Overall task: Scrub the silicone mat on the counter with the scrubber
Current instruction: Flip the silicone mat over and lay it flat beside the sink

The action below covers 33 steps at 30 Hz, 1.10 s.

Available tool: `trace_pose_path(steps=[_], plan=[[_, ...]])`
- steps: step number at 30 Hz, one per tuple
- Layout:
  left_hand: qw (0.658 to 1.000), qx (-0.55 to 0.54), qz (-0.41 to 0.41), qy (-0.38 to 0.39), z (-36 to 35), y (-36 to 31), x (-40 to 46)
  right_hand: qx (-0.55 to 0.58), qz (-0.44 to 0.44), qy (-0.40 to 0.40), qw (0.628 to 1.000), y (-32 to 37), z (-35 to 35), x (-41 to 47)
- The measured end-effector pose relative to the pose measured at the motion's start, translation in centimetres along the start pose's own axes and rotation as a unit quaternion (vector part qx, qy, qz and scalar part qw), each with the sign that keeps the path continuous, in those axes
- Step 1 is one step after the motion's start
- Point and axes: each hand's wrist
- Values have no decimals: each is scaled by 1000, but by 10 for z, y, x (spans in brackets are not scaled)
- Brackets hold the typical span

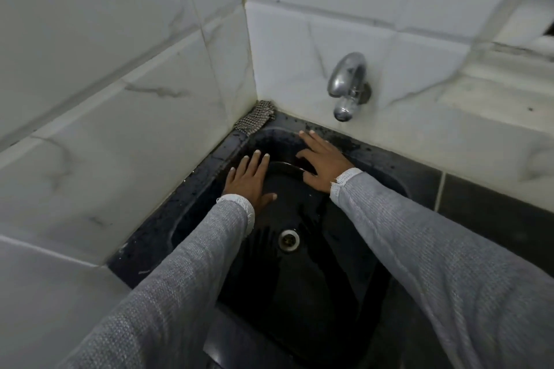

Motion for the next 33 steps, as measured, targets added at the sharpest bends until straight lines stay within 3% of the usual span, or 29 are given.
trace_pose_path(steps=[7,16,25,33], plan=[[999,-18,-33,-32,-42,-74,-45,-26,-112,-16,993,-23,21,-110],[995,-36,-88,-4,-125,-221,-105,-15,-248,2,969,-95,17,-316],[983,-47,-168,49,-214,-385,-169,14,-382,25,924,-165,15,-523],[968,-38,-224,107,-273,-483,-207,30,-501,44,864,-198,18,-671]])
Point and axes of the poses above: each hand's wrist, its own x-axis towards the middle knuckle, its own z-axis out of the back of the hand, y = z × x, and after that the axes turned 14 degrees about -x, right-handed
